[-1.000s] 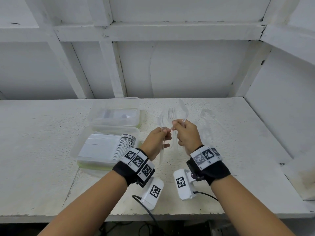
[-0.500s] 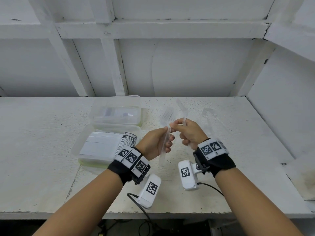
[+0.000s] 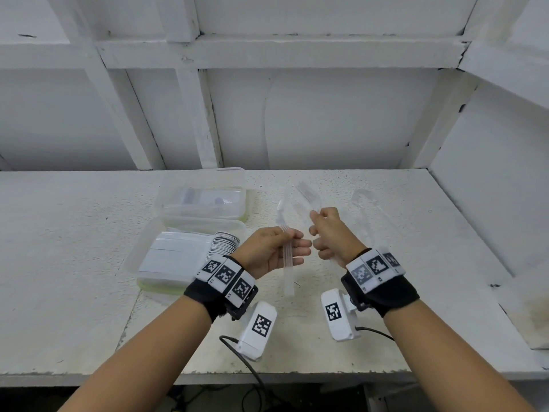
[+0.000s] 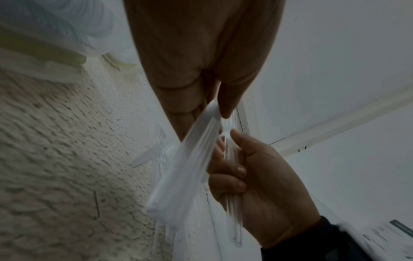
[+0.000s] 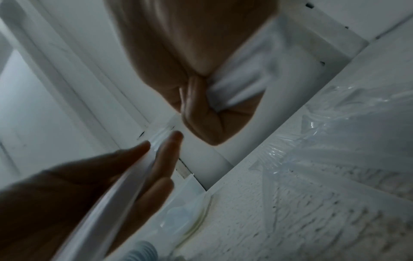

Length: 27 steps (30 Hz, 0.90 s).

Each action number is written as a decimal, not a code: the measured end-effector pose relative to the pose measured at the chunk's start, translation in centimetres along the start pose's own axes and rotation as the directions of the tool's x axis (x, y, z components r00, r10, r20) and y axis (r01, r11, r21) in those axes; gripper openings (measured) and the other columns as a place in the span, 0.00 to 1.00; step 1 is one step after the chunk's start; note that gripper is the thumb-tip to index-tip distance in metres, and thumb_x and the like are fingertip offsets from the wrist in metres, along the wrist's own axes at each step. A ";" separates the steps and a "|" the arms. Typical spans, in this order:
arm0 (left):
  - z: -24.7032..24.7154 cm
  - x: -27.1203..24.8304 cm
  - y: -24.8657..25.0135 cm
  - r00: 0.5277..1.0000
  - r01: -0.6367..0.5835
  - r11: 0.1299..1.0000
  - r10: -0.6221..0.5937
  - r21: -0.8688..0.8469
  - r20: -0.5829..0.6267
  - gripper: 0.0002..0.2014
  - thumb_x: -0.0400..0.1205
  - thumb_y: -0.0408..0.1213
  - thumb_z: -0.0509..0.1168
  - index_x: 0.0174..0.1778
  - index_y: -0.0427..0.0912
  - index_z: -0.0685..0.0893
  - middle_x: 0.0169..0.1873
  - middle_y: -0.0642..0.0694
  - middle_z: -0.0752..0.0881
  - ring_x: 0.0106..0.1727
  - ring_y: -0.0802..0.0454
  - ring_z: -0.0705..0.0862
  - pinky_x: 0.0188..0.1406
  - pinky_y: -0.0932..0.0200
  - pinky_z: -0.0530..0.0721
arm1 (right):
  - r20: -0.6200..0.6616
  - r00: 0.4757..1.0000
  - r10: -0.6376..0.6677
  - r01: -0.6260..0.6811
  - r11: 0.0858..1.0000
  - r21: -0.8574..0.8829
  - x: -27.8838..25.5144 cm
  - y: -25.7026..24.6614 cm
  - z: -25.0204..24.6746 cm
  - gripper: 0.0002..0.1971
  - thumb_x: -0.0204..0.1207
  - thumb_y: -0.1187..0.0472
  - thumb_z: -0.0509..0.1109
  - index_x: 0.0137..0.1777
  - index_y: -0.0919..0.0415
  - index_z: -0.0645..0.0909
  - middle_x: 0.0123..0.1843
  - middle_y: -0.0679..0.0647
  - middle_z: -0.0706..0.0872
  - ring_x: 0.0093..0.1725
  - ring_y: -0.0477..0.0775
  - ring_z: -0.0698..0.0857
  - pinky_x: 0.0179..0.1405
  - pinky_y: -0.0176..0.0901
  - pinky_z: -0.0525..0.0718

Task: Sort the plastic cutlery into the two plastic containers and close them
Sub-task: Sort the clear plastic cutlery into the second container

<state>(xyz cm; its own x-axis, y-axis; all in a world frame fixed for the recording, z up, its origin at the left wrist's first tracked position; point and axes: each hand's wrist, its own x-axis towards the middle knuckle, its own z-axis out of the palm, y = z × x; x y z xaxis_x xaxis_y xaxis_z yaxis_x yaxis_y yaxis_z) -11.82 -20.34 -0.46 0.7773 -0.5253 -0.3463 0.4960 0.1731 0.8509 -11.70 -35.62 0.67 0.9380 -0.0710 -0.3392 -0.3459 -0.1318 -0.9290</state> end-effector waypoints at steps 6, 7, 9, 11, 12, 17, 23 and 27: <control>0.2 0.7 -0.3 0.986 -0.065 0.997 0.070 0.040 -0.153 0.09 0.86 0.33 0.57 0.55 0.34 0.80 0.49 0.41 0.86 0.49 0.48 0.86 0.50 0.53 0.85 | -0.134 0.943 -0.306 0.287 0.948 -0.139 -0.3 1.1 0.7 0.09 0.82 0.60 0.61 0.48 0.66 0.77 0.34 0.50 0.78 0.31 0.46 0.77 0.30 0.37 0.78; 0.3 0.7 -0.4 0.983 -0.073 0.996 0.079 0.041 -0.165 0.10 0.86 0.33 0.57 0.58 0.33 0.79 0.50 0.41 0.86 0.50 0.48 0.86 0.50 0.53 0.85 | -0.149 0.930 -0.336 0.312 0.936 -0.162 -0.3 1.2 0.9 0.10 0.82 0.60 0.62 0.47 0.67 0.80 0.34 0.49 0.79 0.33 0.45 0.78 0.34 0.37 0.78; 0.4 0.9 -0.5 0.980 -0.082 0.996 0.089 0.046 -0.180 0.14 0.86 0.34 0.57 0.64 0.30 0.77 0.53 0.39 0.86 0.55 0.47 0.85 0.52 0.52 0.85 | -0.177 0.913 -0.367 0.336 0.924 -0.183 -0.4 1.3 1.2 0.10 0.81 0.60 0.63 0.47 0.66 0.83 0.34 0.48 0.81 0.35 0.43 0.78 0.38 0.33 0.77; 0.5 1.0 -0.5 0.978 -0.089 0.994 0.099 0.063 -0.182 0.16 0.86 0.34 0.57 0.66 0.29 0.77 0.60 0.35 0.84 0.60 0.45 0.83 0.55 0.51 0.84 | -0.200 0.907 -0.372 0.344 0.925 -0.160 -0.4 1.5 1.6 0.08 0.80 0.61 0.65 0.50 0.64 0.83 0.38 0.48 0.84 0.39 0.42 0.81 0.41 0.31 0.77; 0.6 1.0 -0.6 0.978 -0.096 0.993 0.107 0.068 -0.176 0.16 0.86 0.34 0.56 0.66 0.29 0.77 0.62 0.33 0.82 0.61 0.45 0.83 0.57 0.50 0.83 | -0.206 0.909 -0.363 0.340 0.930 -0.140 -0.5 1.5 1.8 0.08 0.80 0.61 0.65 0.54 0.63 0.82 0.41 0.51 0.86 0.43 0.45 0.84 0.45 0.32 0.79; 0.8 0.9 -0.6 0.982 -0.109 0.991 0.118 0.074 -0.146 0.15 0.87 0.34 0.55 0.64 0.28 0.78 0.59 0.34 0.84 0.54 0.46 0.85 0.59 0.50 0.82 | -0.217 0.902 -0.374 0.347 0.925 -0.153 -0.5 1.4 2.3 0.08 0.79 0.63 0.66 0.52 0.64 0.84 0.45 0.56 0.88 0.48 0.53 0.86 0.51 0.40 0.83; 0.6 0.8 -0.6 0.981 -0.138 0.990 0.140 0.024 -0.135 0.11 0.86 0.34 0.56 0.54 0.32 0.82 0.48 0.40 0.87 0.48 0.48 0.86 0.50 0.54 0.86 | -0.170 0.868 -0.467 0.398 0.858 -0.323 -0.6 1.5 2.4 0.10 0.80 0.61 0.65 0.55 0.64 0.84 0.48 0.51 0.80 0.43 0.42 0.78 0.39 0.18 0.73; 0.4 0.9 -0.7 0.983 -0.114 0.992 0.120 0.046 -0.141 0.10 0.85 0.35 0.59 0.50 0.33 0.83 0.46 0.40 0.88 0.46 0.47 0.86 0.53 0.51 0.85 | -0.106 0.898 -0.428 0.366 0.857 -0.362 -0.7 1.5 2.5 0.12 0.81 0.58 0.63 0.59 0.61 0.83 0.53 0.50 0.72 0.46 0.41 0.75 0.40 0.14 0.72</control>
<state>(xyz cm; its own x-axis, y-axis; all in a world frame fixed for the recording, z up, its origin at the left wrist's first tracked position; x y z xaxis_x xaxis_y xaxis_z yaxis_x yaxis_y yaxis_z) -11.60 -21.30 -1.23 0.8776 -0.3784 -0.2942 0.3859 0.1937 0.9020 -12.85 -33.32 -0.81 0.9877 -0.1121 0.1089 0.0392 -0.4968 -0.8670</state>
